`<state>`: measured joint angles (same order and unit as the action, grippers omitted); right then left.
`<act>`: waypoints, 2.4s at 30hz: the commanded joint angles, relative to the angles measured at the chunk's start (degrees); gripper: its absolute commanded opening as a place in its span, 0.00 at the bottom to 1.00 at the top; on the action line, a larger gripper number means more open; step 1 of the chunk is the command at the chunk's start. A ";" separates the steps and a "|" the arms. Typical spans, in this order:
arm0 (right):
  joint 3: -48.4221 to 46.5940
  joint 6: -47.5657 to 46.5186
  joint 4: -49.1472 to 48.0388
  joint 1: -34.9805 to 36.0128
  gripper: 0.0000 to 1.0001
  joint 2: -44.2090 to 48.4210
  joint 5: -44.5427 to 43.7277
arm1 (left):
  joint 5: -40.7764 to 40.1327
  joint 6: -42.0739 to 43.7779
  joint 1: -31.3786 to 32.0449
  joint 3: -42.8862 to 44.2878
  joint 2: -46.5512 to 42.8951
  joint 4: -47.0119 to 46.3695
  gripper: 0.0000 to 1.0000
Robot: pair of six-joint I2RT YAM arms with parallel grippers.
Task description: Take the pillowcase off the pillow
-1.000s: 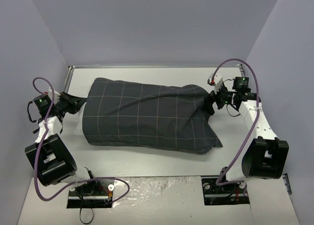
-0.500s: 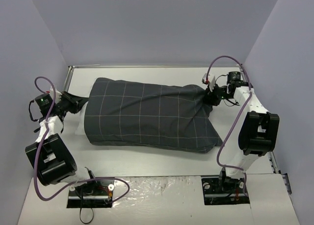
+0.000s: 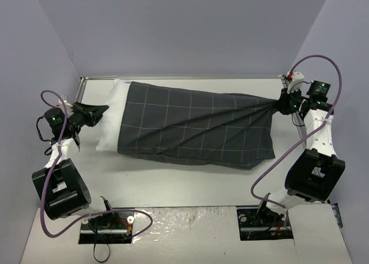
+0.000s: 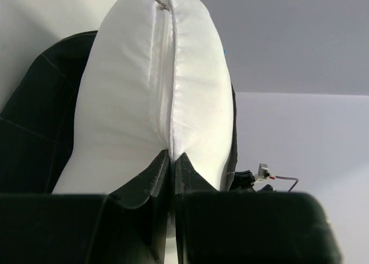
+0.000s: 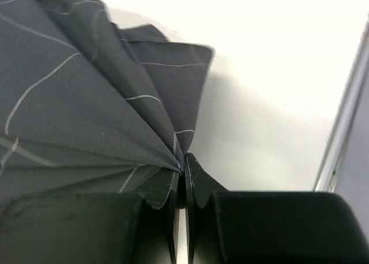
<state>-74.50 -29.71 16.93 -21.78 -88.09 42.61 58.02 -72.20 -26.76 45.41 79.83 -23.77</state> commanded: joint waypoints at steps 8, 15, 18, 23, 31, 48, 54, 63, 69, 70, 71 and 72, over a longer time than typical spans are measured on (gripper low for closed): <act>4.10 5.02 -7.17 -10.12 0.00 3.10 -8.51 | -3.00 -4.36 -2.24 1.00 -3.63 -9.02 0.02; 4.02 4.32 -5.16 -10.65 0.00 2.67 -5.35 | -4.23 4.52 -2.33 -0.67 -3.45 1.52 0.02; 1.74 -0.59 2.45 -8.90 0.05 1.35 -1.40 | -4.76 6.99 -2.07 -0.76 -3.37 5.22 0.07; -2.23 -10.69 11.37 -6.87 0.61 3.35 3.70 | -6.25 14.78 -1.01 3.53 -3.89 15.99 0.62; 2.61 -43.00 34.68 -4.95 1.00 13.40 10.14 | -15.55 32.98 0.92 12.16 -9.51 43.50 0.69; 26.95 -59.34 30.21 4.80 0.91 24.73 -4.90 | -34.47 30.37 6.81 5.39 -27.36 65.25 0.83; 31.16 -46.24 14.82 12.01 0.81 21.65 -7.54 | -33.41 30.02 6.81 4.78 -27.98 65.08 0.83; 30.65 -35.07 10.41 14.22 0.00 18.75 -6.75 | -23.58 36.69 8.39 7.15 -27.19 60.42 0.84; 16.71 -26.99 14.18 5.99 0.00 19.10 3.42 | -20.67 43.28 12.34 12.07 -24.99 58.84 0.84; 14.32 -25.58 14.01 4.39 0.00 18.40 4.58 | -20.49 43.90 13.05 13.29 -24.64 58.66 0.84; 9.68 -23.13 13.84 1.94 0.00 16.31 5.63 | -20.40 45.38 14.45 14.26 -24.03 58.40 0.84; 7.46 -21.98 13.83 0.96 0.00 14.90 5.55 | -20.40 46.18 14.46 14.27 -23.76 58.40 0.85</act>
<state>-58.26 -58.41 31.99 -16.86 -70.63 42.59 35.09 -31.33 -13.82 56.07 55.59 36.99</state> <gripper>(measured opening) 0.007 0.844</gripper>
